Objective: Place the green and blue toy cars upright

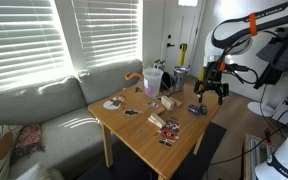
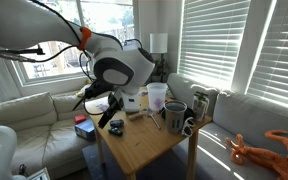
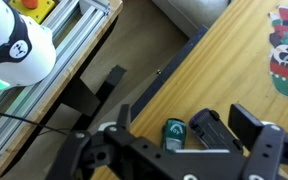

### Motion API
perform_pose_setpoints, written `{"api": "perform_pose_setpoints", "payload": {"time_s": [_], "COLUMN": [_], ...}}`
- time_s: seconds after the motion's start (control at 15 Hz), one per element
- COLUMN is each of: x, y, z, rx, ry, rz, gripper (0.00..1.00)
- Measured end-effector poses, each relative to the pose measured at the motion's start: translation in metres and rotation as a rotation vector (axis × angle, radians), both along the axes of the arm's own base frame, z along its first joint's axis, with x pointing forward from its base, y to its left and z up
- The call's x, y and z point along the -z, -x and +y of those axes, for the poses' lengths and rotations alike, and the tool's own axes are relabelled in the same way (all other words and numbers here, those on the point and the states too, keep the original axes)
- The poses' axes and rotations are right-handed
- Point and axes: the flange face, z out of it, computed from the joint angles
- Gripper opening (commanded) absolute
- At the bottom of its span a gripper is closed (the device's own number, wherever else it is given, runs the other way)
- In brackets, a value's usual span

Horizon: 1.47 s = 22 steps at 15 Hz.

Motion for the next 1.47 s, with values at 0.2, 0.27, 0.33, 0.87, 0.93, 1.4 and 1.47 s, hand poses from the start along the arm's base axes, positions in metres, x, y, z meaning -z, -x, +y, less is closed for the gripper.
{"api": "perform_pose_setpoints", "payload": {"time_s": [0.2, 0.27, 0.33, 0.87, 0.93, 1.4, 1.47], "x": [-0.006, -0.007, -0.007, -0.003, -0.002, 0.010, 0.012], "y": [-0.005, -0.006, -0.006, -0.011, -0.014, -0.032, -0.034], "z": [0.009, 0.010, 0.010, 0.014, 0.017, 0.040, 0.042], "rx": [-0.070, -0.075, -0.077, -0.099, -0.114, -0.212, -0.224], "ry": [0.061, 0.066, 0.068, 0.071, 0.074, 0.091, 0.093], "rz": [-0.006, -0.007, -0.009, -0.022, -0.033, -0.101, -0.107], "gripper": [1.00, 1.00, 1.00, 1.00, 1.00, 0.95, 0.89]}}
